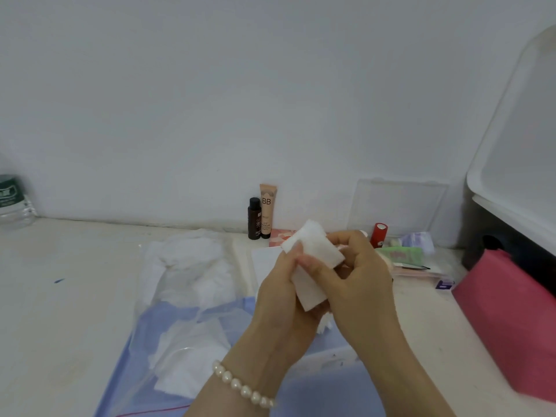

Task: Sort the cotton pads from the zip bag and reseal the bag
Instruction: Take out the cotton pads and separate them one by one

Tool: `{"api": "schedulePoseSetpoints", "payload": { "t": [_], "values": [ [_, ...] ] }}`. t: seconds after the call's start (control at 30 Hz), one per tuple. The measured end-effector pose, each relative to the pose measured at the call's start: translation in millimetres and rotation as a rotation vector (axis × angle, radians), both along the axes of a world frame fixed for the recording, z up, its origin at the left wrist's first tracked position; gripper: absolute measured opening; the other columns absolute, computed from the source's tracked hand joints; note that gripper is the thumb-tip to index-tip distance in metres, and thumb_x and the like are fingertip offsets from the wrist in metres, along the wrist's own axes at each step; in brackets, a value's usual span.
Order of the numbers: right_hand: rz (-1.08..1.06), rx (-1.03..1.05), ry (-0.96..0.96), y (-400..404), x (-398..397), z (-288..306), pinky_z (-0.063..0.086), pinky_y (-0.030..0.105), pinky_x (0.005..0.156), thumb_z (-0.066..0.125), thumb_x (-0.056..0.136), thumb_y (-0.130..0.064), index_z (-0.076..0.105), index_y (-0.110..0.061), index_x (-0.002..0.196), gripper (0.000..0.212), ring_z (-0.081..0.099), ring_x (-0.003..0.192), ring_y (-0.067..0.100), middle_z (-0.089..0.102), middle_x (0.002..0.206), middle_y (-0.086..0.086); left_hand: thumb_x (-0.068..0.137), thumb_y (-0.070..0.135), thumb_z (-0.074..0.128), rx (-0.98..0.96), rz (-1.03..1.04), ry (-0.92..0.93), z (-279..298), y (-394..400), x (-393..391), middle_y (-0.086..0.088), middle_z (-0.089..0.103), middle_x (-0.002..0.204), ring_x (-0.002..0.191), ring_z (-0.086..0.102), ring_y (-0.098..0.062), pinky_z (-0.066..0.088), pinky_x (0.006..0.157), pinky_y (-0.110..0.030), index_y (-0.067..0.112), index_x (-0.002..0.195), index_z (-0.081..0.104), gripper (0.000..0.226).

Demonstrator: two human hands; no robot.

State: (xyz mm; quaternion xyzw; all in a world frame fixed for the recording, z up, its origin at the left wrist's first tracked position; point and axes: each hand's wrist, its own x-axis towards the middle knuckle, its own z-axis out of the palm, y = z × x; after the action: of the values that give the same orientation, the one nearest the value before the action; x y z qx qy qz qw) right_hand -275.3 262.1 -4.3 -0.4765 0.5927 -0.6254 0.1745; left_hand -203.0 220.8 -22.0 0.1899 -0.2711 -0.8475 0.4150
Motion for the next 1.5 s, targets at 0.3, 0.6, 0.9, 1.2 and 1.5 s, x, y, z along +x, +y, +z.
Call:
{"api": "schedulePoseSetpoints", "payload": {
  "t": [0.3, 0.6, 0.9, 1.2, 1.5],
  "values": [
    [0.25, 0.196, -0.088, 9, -26, 16, 0.05, 0.024, 0.045, 0.07, 0.069, 0.014, 0.059, -0.007, 0.079, 0.026, 0.061, 0.047, 0.016, 0.063, 0.057, 0.001, 0.098, 0.039, 0.033, 0.049, 0.024, 0.008, 8, -8, 10, -0.021, 0.068, 0.101, 0.085, 0.065, -0.033, 0.05, 0.07, -0.039, 0.001, 0.109, 0.064, 0.05],
    [0.092, -0.129, -0.241, 22, -36, 32, 0.053, 0.016, 0.055, 0.071, 0.066, 0.002, 0.072, -0.019, 0.058, 0.023, 0.066, 0.057, 0.009, 0.071, 0.063, -0.005, 0.094, 0.02, 0.05, 0.098, 0.185, -0.074, 7, -12, 10, -0.02, 0.066, 0.112, 0.099, 0.065, -0.034, 0.056, 0.078, -0.043, 0.006, 0.118, 0.056, 0.028],
    [0.055, -0.079, -0.219, 4, -8, 11, 0.059, 0.027, 0.064, 0.072, 0.07, 0.006, 0.074, -0.024, 0.06, 0.032, 0.07, 0.068, 0.014, 0.073, 0.069, -0.005, 0.094, 0.005, 0.043, -0.108, 0.138, -0.04, 5, -7, 4, -0.022, 0.068, 0.106, 0.092, 0.067, -0.03, 0.057, 0.066, -0.031, -0.006, 0.118, 0.057, 0.029],
    [-0.063, -0.071, -0.076, 1, -7, 7, 0.058, 0.024, 0.059, 0.073, 0.072, 0.005, 0.069, -0.025, 0.064, 0.032, 0.067, 0.059, 0.008, 0.069, 0.061, -0.013, 0.098, 0.032, 0.036, -0.055, 0.067, -0.004, 11, -3, 5, -0.021, 0.07, 0.101, 0.09, 0.068, -0.031, 0.058, 0.064, -0.032, -0.003, 0.115, 0.058, 0.045],
    [-0.107, 0.002, 0.086, -2, -14, -1, 0.05, 0.018, 0.053, 0.071, 0.071, 0.001, 0.065, -0.031, 0.062, 0.034, 0.058, 0.053, 0.005, 0.066, 0.059, -0.009, 0.076, 0.01, 0.058, -0.255, 0.007, -0.086, 3, -6, 6, -0.02, 0.07, 0.102, 0.091, 0.069, -0.026, 0.058, 0.073, -0.03, -0.005, 0.113, 0.058, 0.04]
  ]
}}
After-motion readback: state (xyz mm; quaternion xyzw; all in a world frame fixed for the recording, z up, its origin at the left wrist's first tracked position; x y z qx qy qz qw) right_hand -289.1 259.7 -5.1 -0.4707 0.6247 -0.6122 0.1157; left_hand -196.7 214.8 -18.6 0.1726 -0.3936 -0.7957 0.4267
